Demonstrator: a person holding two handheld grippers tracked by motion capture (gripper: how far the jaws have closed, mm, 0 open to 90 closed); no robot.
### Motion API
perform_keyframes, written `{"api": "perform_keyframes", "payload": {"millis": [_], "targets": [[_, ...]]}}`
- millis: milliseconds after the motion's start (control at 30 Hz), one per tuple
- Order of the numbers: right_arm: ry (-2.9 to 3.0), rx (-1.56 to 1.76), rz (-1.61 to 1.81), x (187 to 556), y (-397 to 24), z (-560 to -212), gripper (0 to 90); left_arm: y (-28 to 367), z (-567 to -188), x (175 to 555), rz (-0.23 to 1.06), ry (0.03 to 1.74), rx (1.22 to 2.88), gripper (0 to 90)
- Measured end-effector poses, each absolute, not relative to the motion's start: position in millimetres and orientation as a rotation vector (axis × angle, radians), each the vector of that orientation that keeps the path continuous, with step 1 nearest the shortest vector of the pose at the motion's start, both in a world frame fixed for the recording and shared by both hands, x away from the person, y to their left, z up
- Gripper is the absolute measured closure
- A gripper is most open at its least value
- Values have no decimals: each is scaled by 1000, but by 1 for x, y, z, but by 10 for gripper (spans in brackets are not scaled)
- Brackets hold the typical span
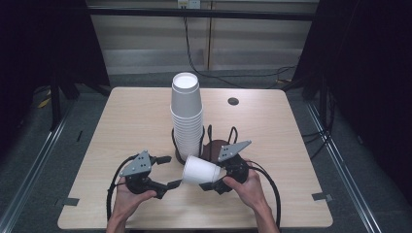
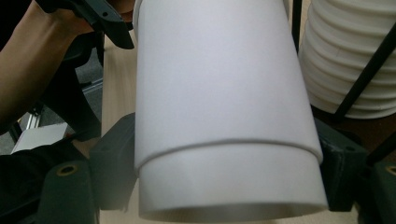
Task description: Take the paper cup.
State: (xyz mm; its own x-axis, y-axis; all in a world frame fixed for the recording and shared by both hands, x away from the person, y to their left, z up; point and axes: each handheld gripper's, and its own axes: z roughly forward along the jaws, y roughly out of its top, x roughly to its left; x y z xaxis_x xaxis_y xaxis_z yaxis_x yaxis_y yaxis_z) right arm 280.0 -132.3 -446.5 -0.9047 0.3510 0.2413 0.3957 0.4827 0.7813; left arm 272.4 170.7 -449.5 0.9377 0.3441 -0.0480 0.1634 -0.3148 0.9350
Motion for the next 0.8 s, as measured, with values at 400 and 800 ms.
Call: {"api": "perform_keyframes", "payload": {"millis": [400,800], "targets": [[-2512,-587,-1666,273,-136,-463,223,164,-448,261,203,289,1864,157],[-2478,-522,-1695,272,-130,-462,223,160,-454,266,133,273,1834,144]]}}
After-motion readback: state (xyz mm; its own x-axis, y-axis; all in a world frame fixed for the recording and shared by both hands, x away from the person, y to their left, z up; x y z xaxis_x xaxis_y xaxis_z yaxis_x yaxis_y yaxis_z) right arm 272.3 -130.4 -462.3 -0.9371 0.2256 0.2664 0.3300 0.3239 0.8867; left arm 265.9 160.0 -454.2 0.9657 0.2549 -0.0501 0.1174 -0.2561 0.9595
